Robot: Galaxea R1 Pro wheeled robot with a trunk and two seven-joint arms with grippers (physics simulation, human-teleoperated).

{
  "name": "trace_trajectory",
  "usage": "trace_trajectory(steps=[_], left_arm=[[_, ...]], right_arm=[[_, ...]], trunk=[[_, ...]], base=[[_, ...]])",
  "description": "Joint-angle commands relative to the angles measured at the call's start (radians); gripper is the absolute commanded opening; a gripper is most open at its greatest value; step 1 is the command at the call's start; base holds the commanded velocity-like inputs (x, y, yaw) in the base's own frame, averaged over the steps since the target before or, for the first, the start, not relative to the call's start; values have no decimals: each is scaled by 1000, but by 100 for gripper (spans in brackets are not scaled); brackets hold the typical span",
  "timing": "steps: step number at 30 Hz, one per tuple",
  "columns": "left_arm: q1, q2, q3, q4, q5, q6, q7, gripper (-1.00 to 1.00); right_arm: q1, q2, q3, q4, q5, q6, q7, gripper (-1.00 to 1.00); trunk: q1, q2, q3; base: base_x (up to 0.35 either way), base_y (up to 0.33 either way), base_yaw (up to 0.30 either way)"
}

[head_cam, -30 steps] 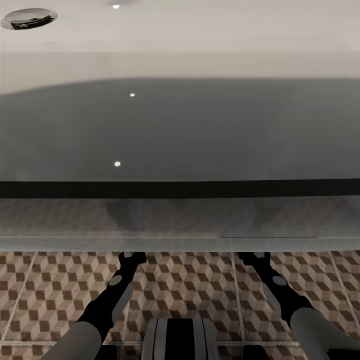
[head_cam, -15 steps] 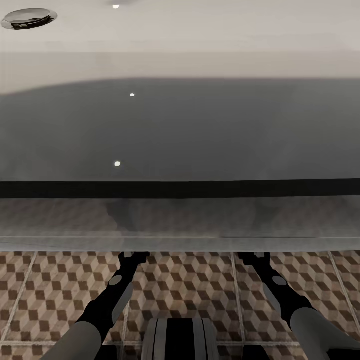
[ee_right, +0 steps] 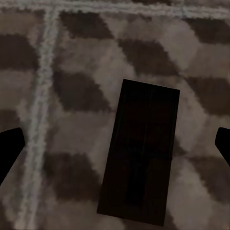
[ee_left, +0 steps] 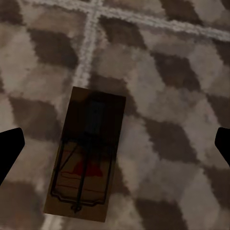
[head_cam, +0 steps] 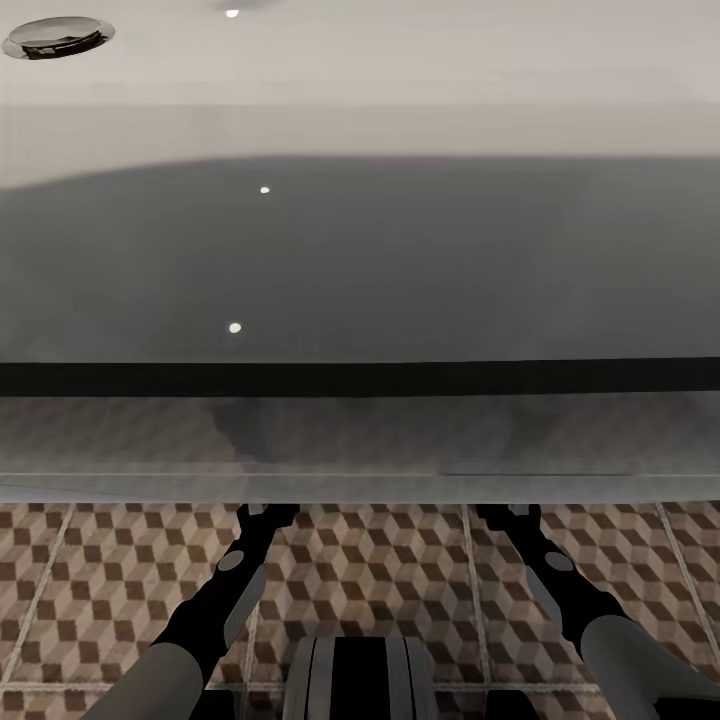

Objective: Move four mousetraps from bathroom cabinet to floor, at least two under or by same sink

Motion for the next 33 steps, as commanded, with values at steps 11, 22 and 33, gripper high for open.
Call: trace_trajectory(steps=[11, 22, 33], left_arm=[[0, 0, -6, 3, 9, -58, 7, 100], [0, 0, -8, 10, 9, -76, 6, 100], [0, -1, -8, 11, 9, -79, 6, 100]], right_arm=[[0, 0, 0, 2, -6, -3, 6, 100], [0, -1, 0, 1, -5, -3, 6, 100], [0, -1, 0, 2, -4, -3, 6, 100]], trunk=[[0, 0, 0], [0, 0, 0], [0, 0, 0]], base=[[0, 0, 0], [-9, 0, 0], [-258, 0, 0]])
